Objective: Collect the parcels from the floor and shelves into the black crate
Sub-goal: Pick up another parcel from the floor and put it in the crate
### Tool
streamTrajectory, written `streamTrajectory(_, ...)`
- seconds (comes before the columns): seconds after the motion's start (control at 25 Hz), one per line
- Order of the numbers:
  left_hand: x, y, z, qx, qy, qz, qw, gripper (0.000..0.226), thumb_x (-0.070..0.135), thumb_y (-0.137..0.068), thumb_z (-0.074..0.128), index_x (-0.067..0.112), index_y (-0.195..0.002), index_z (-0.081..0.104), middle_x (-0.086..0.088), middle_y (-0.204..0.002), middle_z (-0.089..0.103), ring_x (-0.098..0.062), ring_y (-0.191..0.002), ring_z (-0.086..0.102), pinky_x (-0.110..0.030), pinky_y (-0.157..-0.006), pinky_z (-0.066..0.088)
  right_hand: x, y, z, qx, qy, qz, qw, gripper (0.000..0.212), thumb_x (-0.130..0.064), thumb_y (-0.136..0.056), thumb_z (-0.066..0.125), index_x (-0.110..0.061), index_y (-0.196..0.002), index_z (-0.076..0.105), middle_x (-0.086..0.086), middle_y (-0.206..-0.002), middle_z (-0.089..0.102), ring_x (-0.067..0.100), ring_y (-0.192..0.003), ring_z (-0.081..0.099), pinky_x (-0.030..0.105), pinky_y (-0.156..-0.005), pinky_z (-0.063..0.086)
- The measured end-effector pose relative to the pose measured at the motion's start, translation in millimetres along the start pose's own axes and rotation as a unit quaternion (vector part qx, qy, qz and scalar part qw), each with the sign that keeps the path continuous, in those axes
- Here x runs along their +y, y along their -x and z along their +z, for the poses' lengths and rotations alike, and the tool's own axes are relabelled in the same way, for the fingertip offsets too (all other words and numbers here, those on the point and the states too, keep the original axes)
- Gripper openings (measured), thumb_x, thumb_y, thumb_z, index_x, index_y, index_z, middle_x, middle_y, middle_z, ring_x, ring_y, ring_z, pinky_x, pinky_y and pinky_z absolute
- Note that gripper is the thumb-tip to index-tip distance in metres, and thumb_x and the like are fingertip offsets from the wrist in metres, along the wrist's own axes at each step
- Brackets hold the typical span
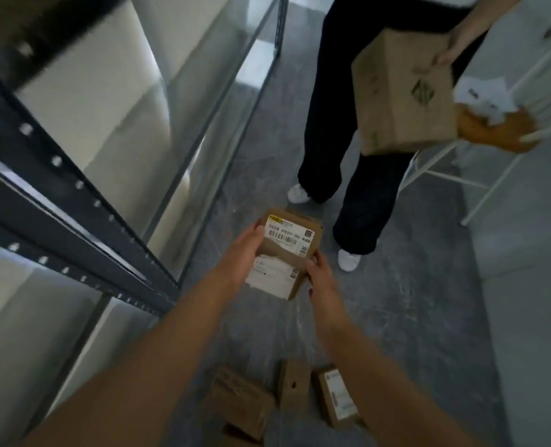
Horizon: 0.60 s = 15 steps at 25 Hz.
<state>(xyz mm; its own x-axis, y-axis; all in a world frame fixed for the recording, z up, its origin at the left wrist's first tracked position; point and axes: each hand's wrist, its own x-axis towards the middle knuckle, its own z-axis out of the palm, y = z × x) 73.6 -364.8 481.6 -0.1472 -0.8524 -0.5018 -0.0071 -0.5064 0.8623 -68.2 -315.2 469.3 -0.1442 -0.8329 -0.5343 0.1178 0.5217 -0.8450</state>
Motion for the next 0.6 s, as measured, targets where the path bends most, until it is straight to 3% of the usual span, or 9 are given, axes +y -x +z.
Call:
streamTrajectory(0.12,88,60,4,-0.003,0.007,0.037,0.999,0.029,0.033,-0.1,0.032,0.035,-0.097,0.061,0.001,-0.097,0.07,-0.012,-0.084,0.066,-0.026,-0.068,0.053,-77,56,6,0.003,-0.014,-0.042,0.999,0.025,-0.028,-0.095,0.046,-0.043,-0.115,0.053,-0.021,-0.107,0.062,-0.013,-0.088,0.061,0.003,-0.055,0.045)
streamTrajectory(0.2,143,102,4,-0.017,-0.018,0.085,0.996,0.03,0.031,-0.101,0.032,0.038,-0.103,0.061,0.01,-0.096,0.07,0.001,-0.078,0.067,-0.014,-0.061,0.051,-131,89,9,0.006,-0.014,-0.065,0.998,0.034,-0.026,-0.095,0.046,-0.034,-0.128,0.05,-0.01,-0.116,0.063,0.005,-0.103,0.062,0.012,-0.063,0.051)
streamTrajectory(0.28,190,143,3,-0.015,-0.053,0.137,0.989,0.033,0.028,-0.101,0.033,0.028,-0.124,0.056,0.009,-0.115,0.063,0.004,-0.094,0.061,-0.011,-0.077,0.046,-176,122,9,0.003,-0.029,-0.087,0.996,0.039,-0.028,-0.095,0.045,-0.031,-0.133,0.047,-0.003,-0.123,0.063,0.013,-0.107,0.062,0.023,-0.075,0.055)
streamTrajectory(0.36,226,182,-3,-0.004,-0.092,0.198,0.976,0.04,0.027,-0.1,0.035,0.022,-0.14,0.043,0.004,-0.135,0.052,-0.003,-0.115,0.049,-0.013,-0.091,0.039,-217,148,13,-0.019,-0.019,-0.142,0.989,0.035,-0.03,-0.095,0.044,-0.031,-0.129,0.051,-0.005,-0.116,0.066,0.006,-0.094,0.067,0.02,-0.067,0.055)
streamTrajectory(0.4,237,198,-5,0.003,-0.099,0.216,0.971,0.042,0.027,-0.1,0.035,0.022,-0.142,0.039,0.003,-0.138,0.049,-0.004,-0.117,0.046,-0.007,-0.087,0.039,-231,159,16,-0.033,-0.019,-0.158,0.987,0.033,-0.03,-0.095,0.044,-0.03,-0.126,0.054,-0.006,-0.111,0.067,0.003,-0.086,0.069,0.017,-0.06,0.054)
streamTrajectory(0.48,257,238,-9,0.028,-0.095,0.243,0.965,0.043,0.026,-0.101,0.033,0.022,-0.144,0.036,0.005,-0.132,0.052,0.003,-0.103,0.053,0.004,-0.064,0.041,-257,189,26,-0.076,-0.018,-0.191,0.979,0.028,-0.031,-0.094,0.045,-0.032,-0.119,0.058,-0.007,-0.106,0.069,0.003,-0.081,0.07,0.016,-0.056,0.053)
streamTrajectory(0.52,266,258,-10,0.046,-0.093,0.251,0.962,0.042,0.027,-0.101,0.033,0.024,-0.143,0.036,0.009,-0.123,0.054,0.011,-0.09,0.055,0.005,-0.055,0.04,-270,204,32,-0.097,-0.001,-0.207,0.973,0.025,-0.033,-0.094,0.045,-0.036,-0.114,0.059,-0.008,-0.104,0.069,0.004,-0.081,0.07,0.016,-0.055,0.053)
streamTrajectory(0.6,278,293,-15,0.069,-0.083,0.281,0.953,0.037,0.029,-0.1,0.034,0.032,-0.136,0.04,0.02,-0.107,0.056,0.019,-0.078,0.056,0.003,-0.052,0.041,-288,230,44,-0.132,0.015,-0.227,0.965,0.024,-0.035,-0.096,0.042,-0.038,-0.115,0.056,-0.007,-0.109,0.067,0.006,-0.087,0.067,0.018,-0.06,0.053)
